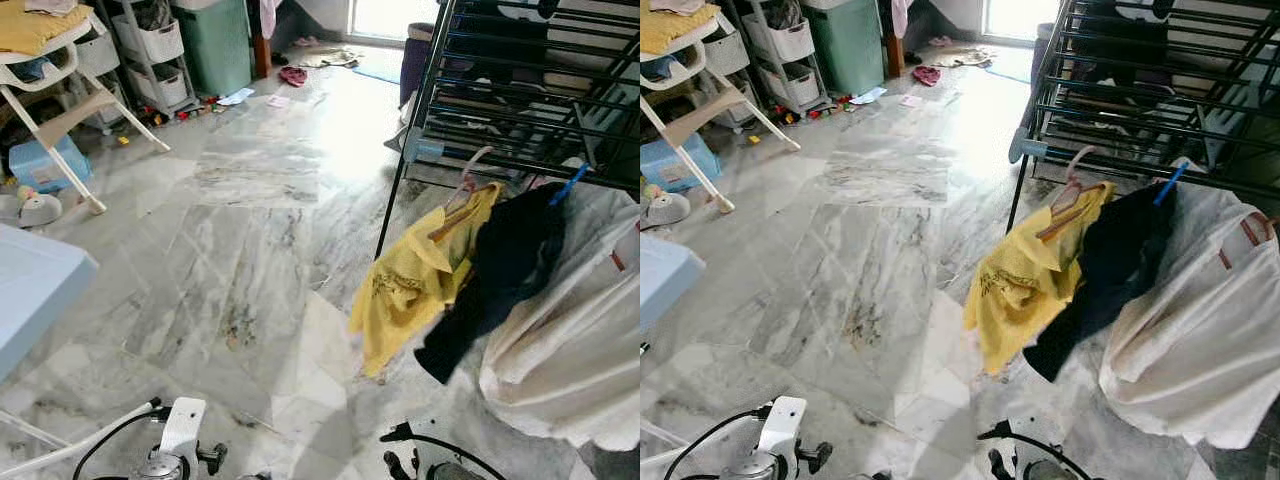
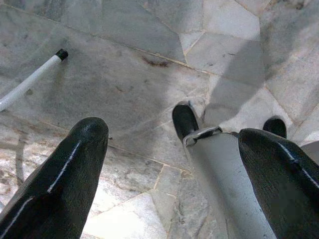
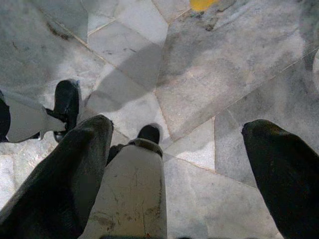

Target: Hang hanger

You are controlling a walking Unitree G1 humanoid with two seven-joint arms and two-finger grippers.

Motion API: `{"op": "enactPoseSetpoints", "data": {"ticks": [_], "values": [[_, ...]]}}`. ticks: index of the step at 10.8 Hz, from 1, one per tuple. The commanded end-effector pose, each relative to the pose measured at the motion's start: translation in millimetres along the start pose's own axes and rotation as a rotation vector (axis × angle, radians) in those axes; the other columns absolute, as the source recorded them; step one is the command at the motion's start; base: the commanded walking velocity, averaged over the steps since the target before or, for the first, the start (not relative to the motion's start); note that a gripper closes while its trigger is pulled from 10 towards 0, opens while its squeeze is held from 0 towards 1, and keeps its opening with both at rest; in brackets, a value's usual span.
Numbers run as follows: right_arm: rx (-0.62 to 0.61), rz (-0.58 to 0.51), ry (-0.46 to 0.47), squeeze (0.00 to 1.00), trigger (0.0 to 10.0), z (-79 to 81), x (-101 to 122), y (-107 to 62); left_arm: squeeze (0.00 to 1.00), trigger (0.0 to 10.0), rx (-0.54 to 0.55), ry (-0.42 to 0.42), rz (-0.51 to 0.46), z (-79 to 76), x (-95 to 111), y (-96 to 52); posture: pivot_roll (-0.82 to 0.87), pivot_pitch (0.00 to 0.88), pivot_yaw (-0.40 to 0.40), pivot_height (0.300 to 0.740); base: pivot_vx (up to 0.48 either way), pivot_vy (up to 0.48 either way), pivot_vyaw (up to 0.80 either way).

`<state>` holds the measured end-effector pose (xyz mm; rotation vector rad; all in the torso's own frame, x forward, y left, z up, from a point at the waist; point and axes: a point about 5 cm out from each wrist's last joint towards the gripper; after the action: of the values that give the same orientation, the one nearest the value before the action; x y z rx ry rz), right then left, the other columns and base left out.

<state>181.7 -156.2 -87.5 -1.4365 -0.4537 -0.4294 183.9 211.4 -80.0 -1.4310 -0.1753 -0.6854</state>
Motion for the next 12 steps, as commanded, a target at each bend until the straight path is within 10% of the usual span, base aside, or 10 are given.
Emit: {"op": "enactPoseSetpoints", "data": {"ticks": [1, 12], "values": [[-0.010, 0.013, 0.023, 0.00, 10.0, 2.9, -2.2, 0.4, 0.00, 10.0, -0.008, 0.018, 0.011, 2.2, -0.6, -0.4, -0.14, 0.051, 0.027, 0.740, 0.000, 0.000, 0.00], [-0.018, 0.021, 0.036, 0.00, 10.0, -0.6, -5.8, -0.5, 0.00, 10.0, -0.021, 0.034, 0.018, 0.1, 0.1, 0.1, -0.14, 0.055, 0.034, 0.740, -0.150, 0.000, 0.00]]}}
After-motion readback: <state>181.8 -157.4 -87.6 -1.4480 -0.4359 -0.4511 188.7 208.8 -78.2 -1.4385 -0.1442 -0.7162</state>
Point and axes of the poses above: a point about 5 cm out from each wrist's last joint towards the gripper, its own y axis pointing out of the wrist towards the gripper, its own x axis along the axis of the wrist's last joint, z = x × y, and after that the axes turned 12 degrees about y, right-handed
